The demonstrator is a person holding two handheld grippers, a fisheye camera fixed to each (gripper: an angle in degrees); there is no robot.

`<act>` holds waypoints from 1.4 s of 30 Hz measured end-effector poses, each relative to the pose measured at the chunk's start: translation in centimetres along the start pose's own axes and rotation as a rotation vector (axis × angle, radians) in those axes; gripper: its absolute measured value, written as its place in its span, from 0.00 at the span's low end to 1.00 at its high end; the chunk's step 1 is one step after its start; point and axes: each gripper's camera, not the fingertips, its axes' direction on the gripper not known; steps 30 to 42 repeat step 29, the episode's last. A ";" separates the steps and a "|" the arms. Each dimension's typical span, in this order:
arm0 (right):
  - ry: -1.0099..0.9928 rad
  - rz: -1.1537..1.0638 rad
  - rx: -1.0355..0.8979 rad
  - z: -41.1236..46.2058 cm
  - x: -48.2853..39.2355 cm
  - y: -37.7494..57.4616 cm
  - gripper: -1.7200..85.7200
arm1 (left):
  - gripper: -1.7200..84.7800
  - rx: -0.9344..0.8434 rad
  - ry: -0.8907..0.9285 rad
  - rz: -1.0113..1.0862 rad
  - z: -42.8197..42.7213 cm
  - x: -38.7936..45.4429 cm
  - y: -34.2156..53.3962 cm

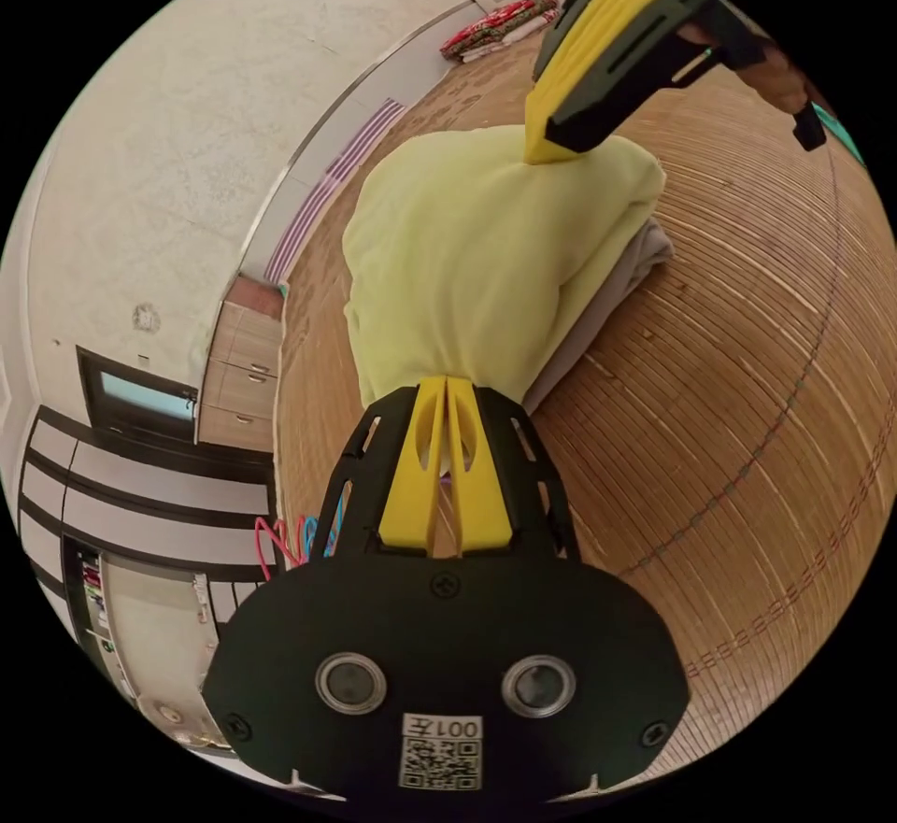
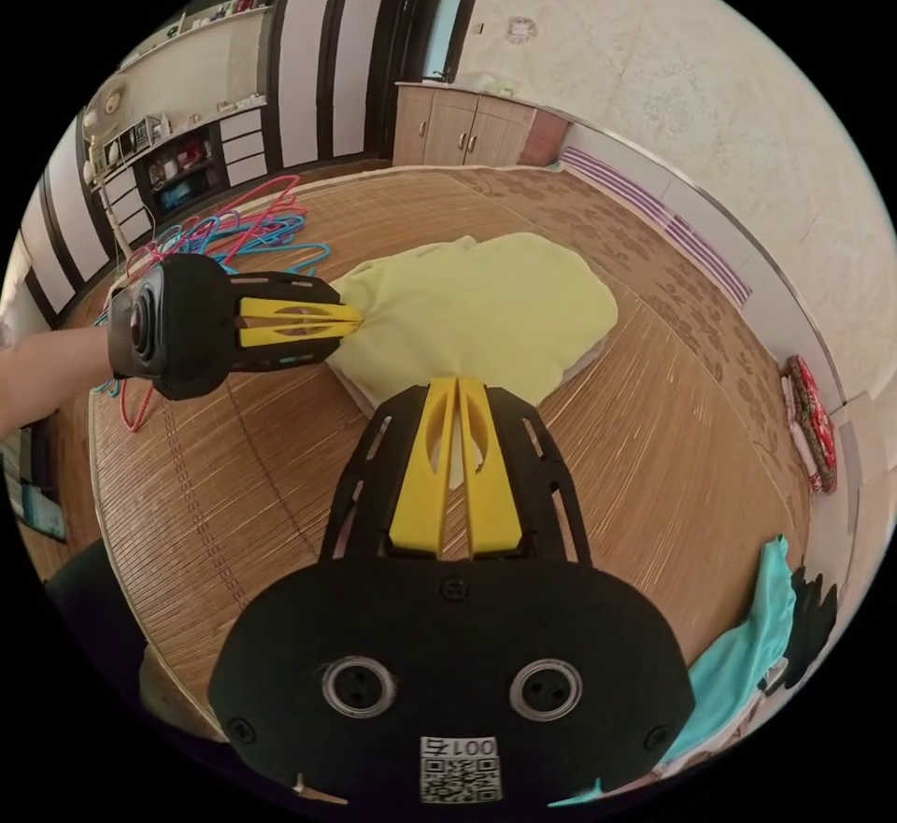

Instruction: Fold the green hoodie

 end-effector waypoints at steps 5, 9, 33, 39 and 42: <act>0.048 -0.038 -0.017 -1.5 -0.5 1.1 0.02 | 0.01 -0.080 0.090 -0.139 -1.2 -2.8 -0.4; 0.083 -0.042 -0.067 -4.6 -1.3 4.4 0.02 | 0.01 -0.120 0.211 -0.201 -4.8 -4.9 1.4; 0.360 0.570 -0.258 -26.7 1.8 41.9 0.06 | 0.04 -0.129 0.405 -0.079 -20.9 15.4 8.8; 0.360 0.570 -0.258 -26.7 1.8 41.9 0.06 | 0.04 -0.129 0.405 -0.079 -20.9 15.4 8.8; 0.360 0.570 -0.258 -26.7 1.8 41.9 0.06 | 0.04 -0.129 0.405 -0.079 -20.9 15.4 8.8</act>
